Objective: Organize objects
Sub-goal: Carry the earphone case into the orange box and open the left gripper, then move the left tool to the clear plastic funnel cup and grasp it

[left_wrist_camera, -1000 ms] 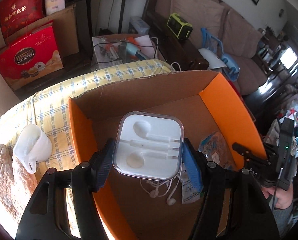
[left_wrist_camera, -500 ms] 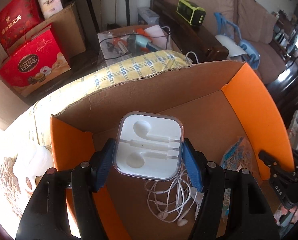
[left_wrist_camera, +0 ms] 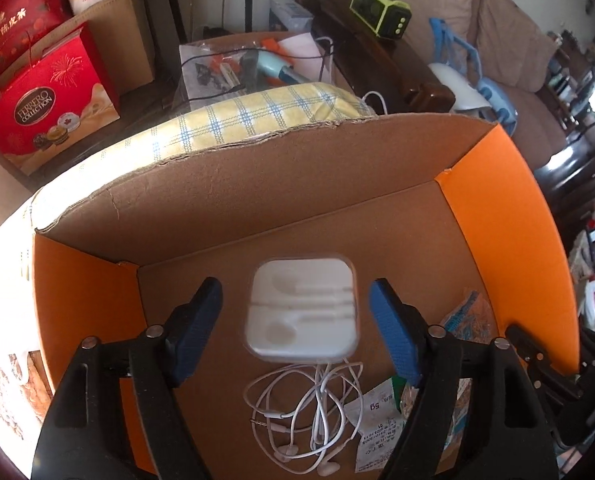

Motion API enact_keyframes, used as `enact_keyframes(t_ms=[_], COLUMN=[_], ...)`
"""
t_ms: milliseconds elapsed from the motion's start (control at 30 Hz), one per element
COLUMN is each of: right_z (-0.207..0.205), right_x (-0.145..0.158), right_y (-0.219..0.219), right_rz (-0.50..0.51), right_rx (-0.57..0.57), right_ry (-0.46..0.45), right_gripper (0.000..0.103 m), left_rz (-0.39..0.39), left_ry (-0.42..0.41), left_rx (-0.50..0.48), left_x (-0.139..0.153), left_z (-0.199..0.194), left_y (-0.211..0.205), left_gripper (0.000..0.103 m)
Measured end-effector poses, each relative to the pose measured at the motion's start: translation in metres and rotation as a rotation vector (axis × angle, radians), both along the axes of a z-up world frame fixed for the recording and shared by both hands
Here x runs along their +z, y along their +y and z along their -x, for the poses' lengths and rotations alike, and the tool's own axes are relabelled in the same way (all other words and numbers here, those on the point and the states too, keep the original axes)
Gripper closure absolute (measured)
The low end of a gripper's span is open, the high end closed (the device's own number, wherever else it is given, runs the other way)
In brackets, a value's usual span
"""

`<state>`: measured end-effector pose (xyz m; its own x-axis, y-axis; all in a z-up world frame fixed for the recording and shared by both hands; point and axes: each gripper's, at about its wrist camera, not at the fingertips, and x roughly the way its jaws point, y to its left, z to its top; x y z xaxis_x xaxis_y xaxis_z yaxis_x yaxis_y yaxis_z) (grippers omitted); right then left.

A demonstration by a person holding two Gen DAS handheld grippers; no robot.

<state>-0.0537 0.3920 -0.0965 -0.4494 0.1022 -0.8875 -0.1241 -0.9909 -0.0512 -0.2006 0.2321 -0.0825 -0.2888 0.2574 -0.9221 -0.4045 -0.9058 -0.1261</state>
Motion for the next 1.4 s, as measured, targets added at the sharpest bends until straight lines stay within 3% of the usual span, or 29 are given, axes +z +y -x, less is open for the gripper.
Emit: enact_keyframes(t_ms=[200,367,467,767,1033,1400], right_z=[0.0,-0.001,-0.001,-0.002,-0.002,-0.002], right_x=[0.001,0.001,0.001,0.002,0.002,0.002], right_y=[0.0,0.0,0.0,0.0,0.0,0.0], right_rz=[-0.001,-0.001,-0.002,-0.001,-0.002,0.0], right_rx=[0.0,0.0,0.0,-0.002,-0.002,-0.002], right_ry=[-0.002,-0.001,-0.001,-0.001,-0.001,-0.001], right_gripper=[0.087,0.087,0.087,0.087,0.087,0.087], left_rz=[-0.06,-0.106,-0.13,-0.148,-0.164,-0.126], left_ry=[-0.003,0.068,0.13,0.181,0.211,0.201], left_rx=[0.011,-0.017,-0.021,-0.025,0.018,0.17], left_x=[0.014,0.046,0.065,0.09,0.098,0.085], left_z=[-0.002,-0.02,-0.033,-0.052,-0.055,-0.04], left_y=[-0.014,-0.026,-0.034,-0.053,-0.094,-0.171], left_gripper=[0.022,0.019,0.011,0.011,0.011,0.011])
